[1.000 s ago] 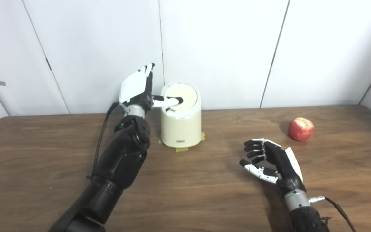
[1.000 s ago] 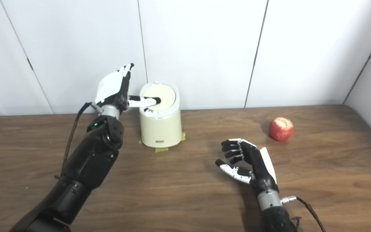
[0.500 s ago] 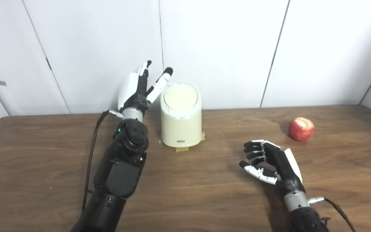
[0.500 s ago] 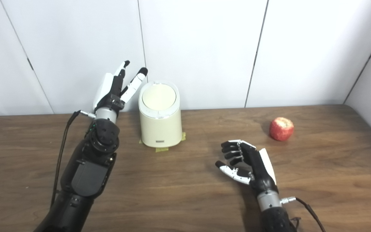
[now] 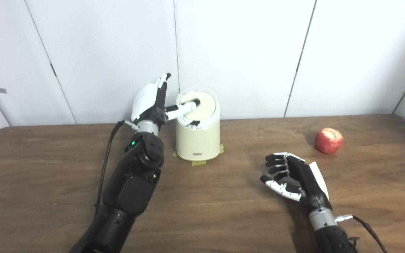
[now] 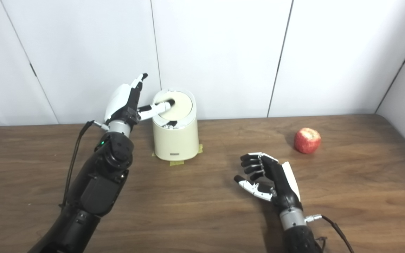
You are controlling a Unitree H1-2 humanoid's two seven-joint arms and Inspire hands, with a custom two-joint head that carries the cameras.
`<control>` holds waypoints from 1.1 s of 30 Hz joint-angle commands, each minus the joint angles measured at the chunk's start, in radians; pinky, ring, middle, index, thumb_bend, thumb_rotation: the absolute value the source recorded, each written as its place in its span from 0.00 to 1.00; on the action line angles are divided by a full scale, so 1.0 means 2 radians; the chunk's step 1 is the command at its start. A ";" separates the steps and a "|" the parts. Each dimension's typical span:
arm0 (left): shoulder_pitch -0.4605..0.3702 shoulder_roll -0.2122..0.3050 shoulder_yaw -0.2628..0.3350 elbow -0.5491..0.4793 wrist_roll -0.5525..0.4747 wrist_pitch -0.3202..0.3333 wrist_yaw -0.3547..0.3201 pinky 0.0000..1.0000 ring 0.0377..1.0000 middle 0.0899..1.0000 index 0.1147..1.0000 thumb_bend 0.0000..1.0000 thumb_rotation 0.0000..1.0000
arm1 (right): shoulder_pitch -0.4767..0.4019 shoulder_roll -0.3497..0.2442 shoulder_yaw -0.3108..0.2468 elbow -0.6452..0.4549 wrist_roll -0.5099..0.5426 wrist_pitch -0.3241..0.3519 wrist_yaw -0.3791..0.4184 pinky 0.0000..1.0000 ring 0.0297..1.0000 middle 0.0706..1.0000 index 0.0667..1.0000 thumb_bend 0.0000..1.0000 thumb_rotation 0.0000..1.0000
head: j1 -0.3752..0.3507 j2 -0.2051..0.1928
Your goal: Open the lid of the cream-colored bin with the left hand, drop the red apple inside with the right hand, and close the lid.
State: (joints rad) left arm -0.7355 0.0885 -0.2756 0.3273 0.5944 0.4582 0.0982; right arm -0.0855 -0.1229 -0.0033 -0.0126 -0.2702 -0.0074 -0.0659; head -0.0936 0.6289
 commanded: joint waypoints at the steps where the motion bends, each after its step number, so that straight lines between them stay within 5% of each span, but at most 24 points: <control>1: -0.042 0.005 -0.004 -0.001 0.021 -0.013 0.016 1.00 0.98 0.98 0.98 0.89 0.31 | -0.014 0.000 0.001 -0.012 0.000 -0.015 -0.006 0.47 0.56 0.58 0.59 0.32 0.11 | -0.002 0.001; 15: -0.063 0.020 -0.062 0.059 0.084 -0.010 0.023 1.00 0.98 0.96 0.97 0.98 0.15 | -0.013 0.004 0.004 -0.019 0.001 -0.012 -0.004 0.47 0.56 0.58 0.58 0.32 0.09 | -0.005 0.005; 25: -0.061 0.036 -0.081 0.055 0.120 -0.008 0.028 1.00 1.00 0.97 0.98 1.00 0.11 | -0.015 0.001 0.006 -0.015 -0.004 -0.014 -0.004 0.47 0.56 0.58 0.58 0.32 0.05 | -0.004 0.003; 26: -0.058 0.034 -0.073 0.051 0.110 -0.013 0.030 1.00 1.00 0.96 0.98 0.98 0.17 | -0.015 0.001 0.006 -0.015 -0.004 -0.013 -0.004 0.47 0.56 0.58 0.58 0.32 0.05 | -0.004 0.003; 27: -0.054 0.030 -0.060 0.044 0.093 -0.015 0.028 1.00 0.99 0.96 0.98 0.87 0.36 | -0.015 0.002 0.005 -0.017 -0.003 -0.010 -0.002 0.47 0.56 0.58 0.58 0.32 0.05 | -0.004 0.003; 28: -0.050 0.025 -0.043 0.034 0.074 -0.016 0.024 1.00 0.99 0.96 0.97 0.77 0.69 | -0.014 0.002 0.005 -0.019 -0.002 -0.008 -0.002 0.47 0.56 0.58 0.58 0.31 0.06 | -0.003 0.004; 29: -0.047 0.020 -0.028 0.022 0.057 -0.018 0.021 1.00 0.98 0.96 0.97 0.76 0.84 | -0.014 0.001 0.005 -0.020 -0.003 -0.007 -0.001 0.47 0.56 0.58 0.58 0.31 0.06 | -0.003 0.004; 33: -0.036 0.007 0.011 -0.024 0.018 -0.024 0.015 1.00 0.94 0.94 0.94 0.82 0.99 | -0.014 -0.001 0.004 -0.020 -0.003 -0.007 0.000 0.47 0.56 0.58 0.59 0.32 0.06 | -0.002 0.003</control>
State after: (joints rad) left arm -0.7526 0.1077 -0.2745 0.3293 0.6473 0.4260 0.1215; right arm -0.0845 -0.1186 0.0073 -0.0214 -0.2772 -0.0040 -0.0633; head -0.0966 0.6351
